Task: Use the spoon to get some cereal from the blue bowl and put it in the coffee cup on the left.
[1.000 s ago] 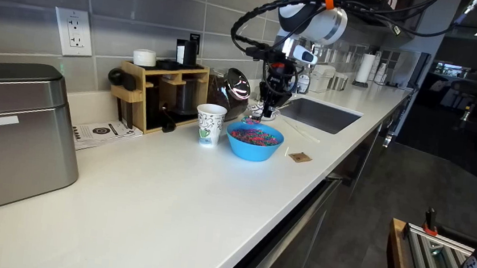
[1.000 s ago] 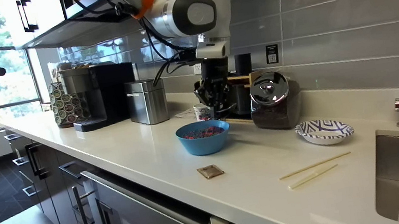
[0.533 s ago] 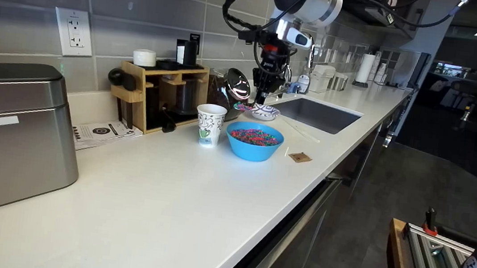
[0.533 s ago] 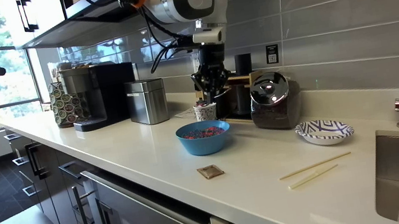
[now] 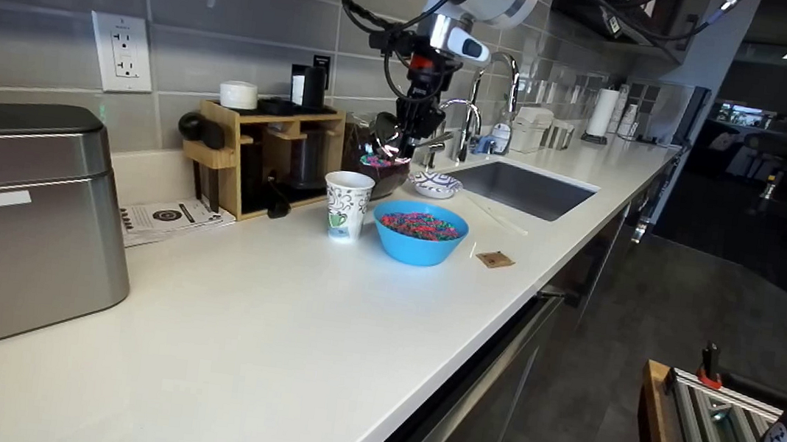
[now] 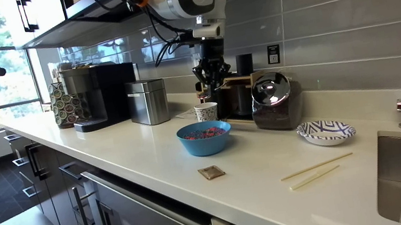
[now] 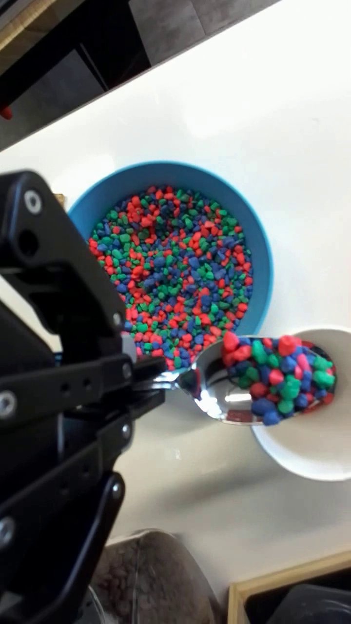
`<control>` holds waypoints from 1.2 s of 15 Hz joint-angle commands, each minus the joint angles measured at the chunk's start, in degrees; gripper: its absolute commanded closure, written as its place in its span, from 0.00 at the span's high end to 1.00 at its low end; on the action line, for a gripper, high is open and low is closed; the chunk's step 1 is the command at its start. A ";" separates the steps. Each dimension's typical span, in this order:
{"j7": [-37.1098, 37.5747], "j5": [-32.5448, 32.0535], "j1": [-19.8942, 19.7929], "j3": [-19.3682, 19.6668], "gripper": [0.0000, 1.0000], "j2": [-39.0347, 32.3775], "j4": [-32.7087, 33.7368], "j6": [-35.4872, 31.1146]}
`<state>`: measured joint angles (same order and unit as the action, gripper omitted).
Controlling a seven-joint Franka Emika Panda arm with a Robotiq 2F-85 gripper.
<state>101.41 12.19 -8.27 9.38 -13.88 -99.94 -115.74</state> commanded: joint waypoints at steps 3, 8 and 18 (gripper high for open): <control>5.16 0.14 1.22 -0.29 0.02 -5.79 7.28 1.24; 7.59 -2.01 2.48 0.07 0.02 -7.38 8.16 -0.51; 9.77 -7.75 3.64 0.65 0.02 -6.45 5.51 -4.90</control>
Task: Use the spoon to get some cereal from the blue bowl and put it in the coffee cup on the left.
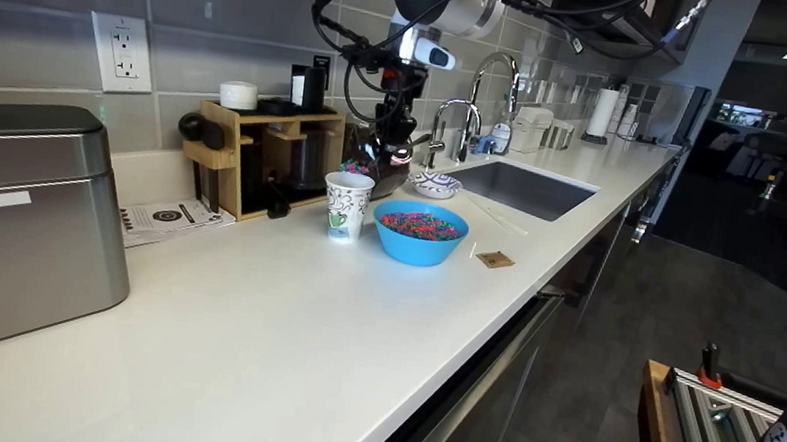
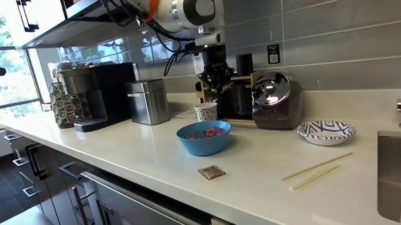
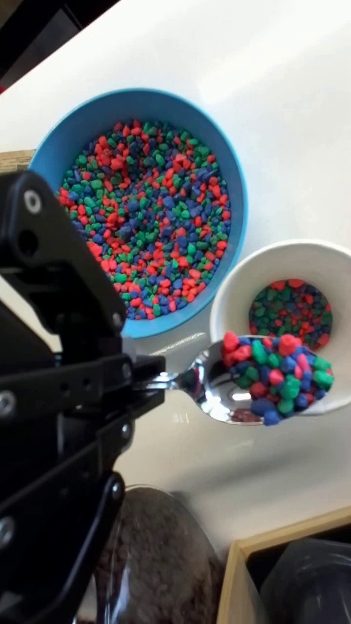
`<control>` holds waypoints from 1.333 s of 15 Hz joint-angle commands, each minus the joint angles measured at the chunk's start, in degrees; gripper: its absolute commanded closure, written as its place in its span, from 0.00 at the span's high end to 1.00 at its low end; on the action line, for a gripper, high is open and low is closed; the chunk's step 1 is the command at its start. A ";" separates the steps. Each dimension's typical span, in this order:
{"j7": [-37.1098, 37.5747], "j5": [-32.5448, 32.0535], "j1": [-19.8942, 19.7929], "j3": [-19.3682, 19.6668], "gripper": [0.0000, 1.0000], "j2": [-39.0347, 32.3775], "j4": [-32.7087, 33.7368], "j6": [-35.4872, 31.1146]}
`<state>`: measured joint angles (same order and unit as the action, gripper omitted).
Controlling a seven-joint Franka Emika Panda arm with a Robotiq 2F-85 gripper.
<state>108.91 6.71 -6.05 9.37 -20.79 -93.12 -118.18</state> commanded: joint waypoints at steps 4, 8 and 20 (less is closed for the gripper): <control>3.20 -5.20 2.59 0.60 0.02 1.17 -3.12 -4.85; 4.44 -7.44 3.64 0.67 0.02 2.05 -4.85 -6.83; 9.99 -17.58 6.21 1.01 0.02 8.21 -14.01 -16.17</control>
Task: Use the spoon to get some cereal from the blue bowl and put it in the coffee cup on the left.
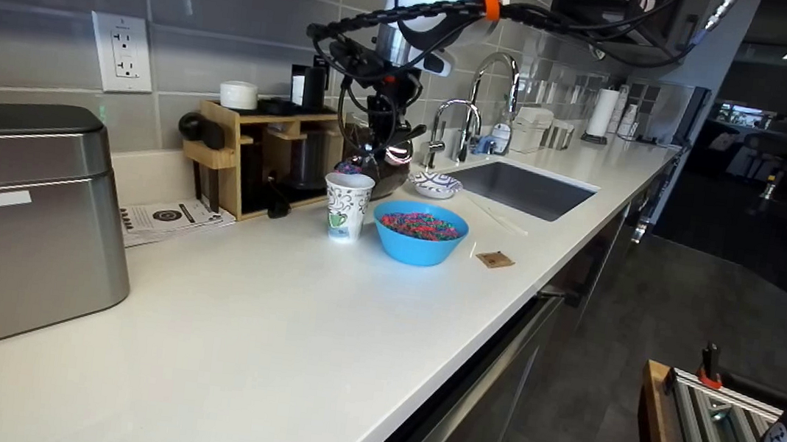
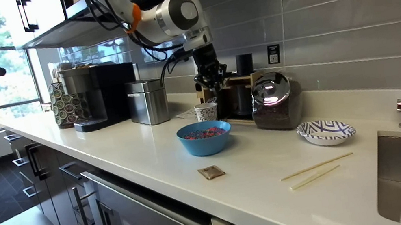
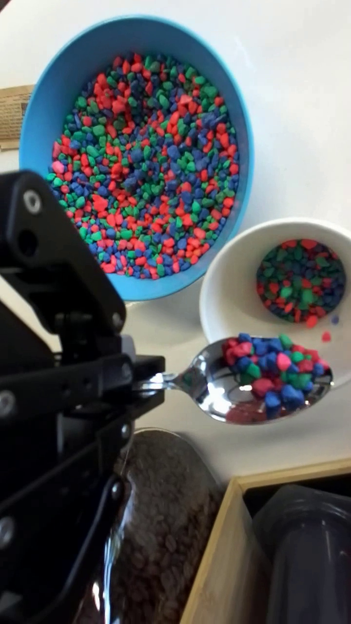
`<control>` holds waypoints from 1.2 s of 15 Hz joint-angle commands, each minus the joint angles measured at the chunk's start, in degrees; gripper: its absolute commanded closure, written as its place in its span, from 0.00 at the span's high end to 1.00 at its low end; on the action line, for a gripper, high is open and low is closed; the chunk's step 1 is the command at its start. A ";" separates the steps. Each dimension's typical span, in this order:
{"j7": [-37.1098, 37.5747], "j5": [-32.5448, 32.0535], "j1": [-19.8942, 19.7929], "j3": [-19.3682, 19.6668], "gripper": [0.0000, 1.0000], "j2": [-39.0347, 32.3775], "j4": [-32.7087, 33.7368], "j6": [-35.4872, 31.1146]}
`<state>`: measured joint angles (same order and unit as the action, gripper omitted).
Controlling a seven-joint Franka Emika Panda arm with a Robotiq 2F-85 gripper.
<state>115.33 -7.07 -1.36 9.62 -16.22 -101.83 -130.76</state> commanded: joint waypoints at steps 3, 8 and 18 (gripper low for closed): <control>5.67 -6.96 1.92 0.64 0.02 5.18 -7.99 -6.61; 11.20 -14.10 2.53 0.85 0.02 7.20 -12.48 -13.84; 26.69 -31.69 3.02 2.07 0.02 8.82 -17.44 -23.63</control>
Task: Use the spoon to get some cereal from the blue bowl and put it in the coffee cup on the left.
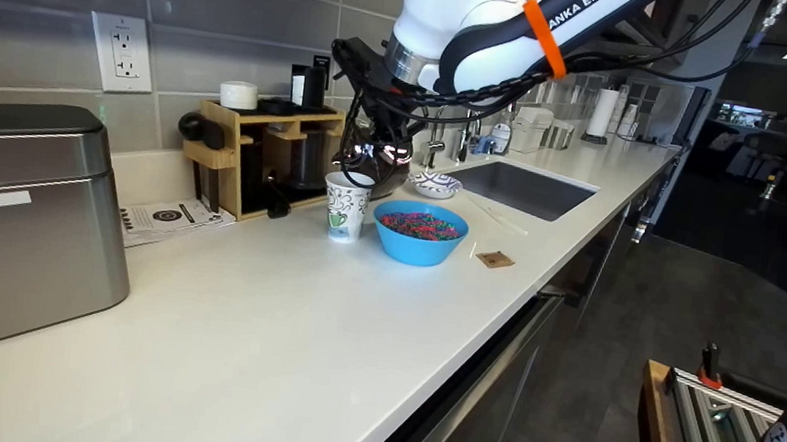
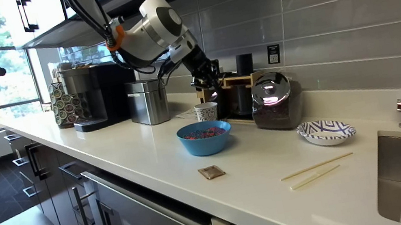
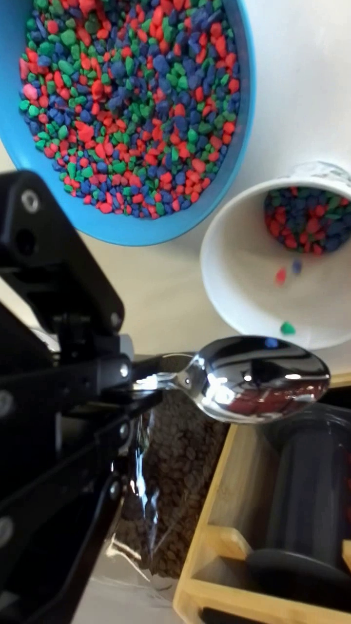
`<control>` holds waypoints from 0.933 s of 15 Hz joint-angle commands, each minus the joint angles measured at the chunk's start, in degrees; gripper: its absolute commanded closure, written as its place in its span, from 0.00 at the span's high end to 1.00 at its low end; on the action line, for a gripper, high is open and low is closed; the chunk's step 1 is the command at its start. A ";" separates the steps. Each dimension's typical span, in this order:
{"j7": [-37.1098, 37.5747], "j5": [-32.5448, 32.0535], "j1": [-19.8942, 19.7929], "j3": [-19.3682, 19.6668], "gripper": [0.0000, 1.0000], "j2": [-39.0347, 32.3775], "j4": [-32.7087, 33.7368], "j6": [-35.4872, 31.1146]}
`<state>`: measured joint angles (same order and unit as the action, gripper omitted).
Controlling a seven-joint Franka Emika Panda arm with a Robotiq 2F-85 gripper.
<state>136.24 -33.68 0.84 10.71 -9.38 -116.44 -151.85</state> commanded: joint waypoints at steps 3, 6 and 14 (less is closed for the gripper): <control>8.27 -7.71 0.77 0.87 0.02 2.63 -3.93 -3.34; 6.75 -5.98 -0.34 -0.61 0.02 3.77 -4.58 -0.81; -1.16 2.60 -2.49 -2.51 0.02 11.49 -7.73 8.53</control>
<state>138.60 -34.44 -0.11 9.60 -2.17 -121.44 -148.76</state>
